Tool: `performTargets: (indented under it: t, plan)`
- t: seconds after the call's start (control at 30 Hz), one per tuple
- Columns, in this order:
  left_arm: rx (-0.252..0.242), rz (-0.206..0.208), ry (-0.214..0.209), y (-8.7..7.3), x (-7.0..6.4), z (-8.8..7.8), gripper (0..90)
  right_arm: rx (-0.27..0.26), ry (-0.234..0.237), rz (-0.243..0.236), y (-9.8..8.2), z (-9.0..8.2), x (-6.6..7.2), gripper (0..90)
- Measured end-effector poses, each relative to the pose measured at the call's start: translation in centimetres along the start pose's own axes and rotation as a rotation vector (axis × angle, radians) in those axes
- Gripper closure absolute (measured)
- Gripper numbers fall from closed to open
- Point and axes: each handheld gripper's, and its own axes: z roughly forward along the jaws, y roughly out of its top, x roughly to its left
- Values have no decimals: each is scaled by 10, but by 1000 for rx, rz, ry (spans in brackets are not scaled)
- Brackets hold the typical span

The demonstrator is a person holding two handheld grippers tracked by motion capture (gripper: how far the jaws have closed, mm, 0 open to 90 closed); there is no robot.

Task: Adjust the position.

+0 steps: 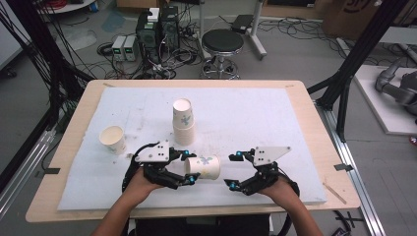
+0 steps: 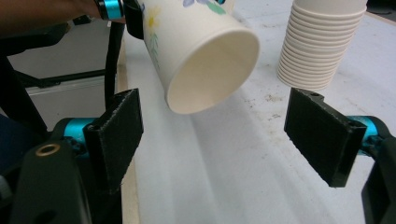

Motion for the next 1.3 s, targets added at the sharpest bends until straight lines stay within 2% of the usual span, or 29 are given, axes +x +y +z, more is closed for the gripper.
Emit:
performTargets:
  t: [0.1,0.33,0.7,1.17,1.3]
  plan:
    - [-31,1,-4,-2,0,-2,369,-18,-1,-7,0,-1,0,202]
    - [-44,20,-27,-3,0,-1,370,-31,7,-13,-2,-1,0,202]
    - [-55,51,-72,-1,-3,2,370,-32,51,-35,-1,4,5,204]
    - [-84,39,-140,1,-5,11,369,-39,85,-56,2,10,9,208]
    - [-103,27,-159,0,-5,14,369,-65,102,-59,2,10,8,244]
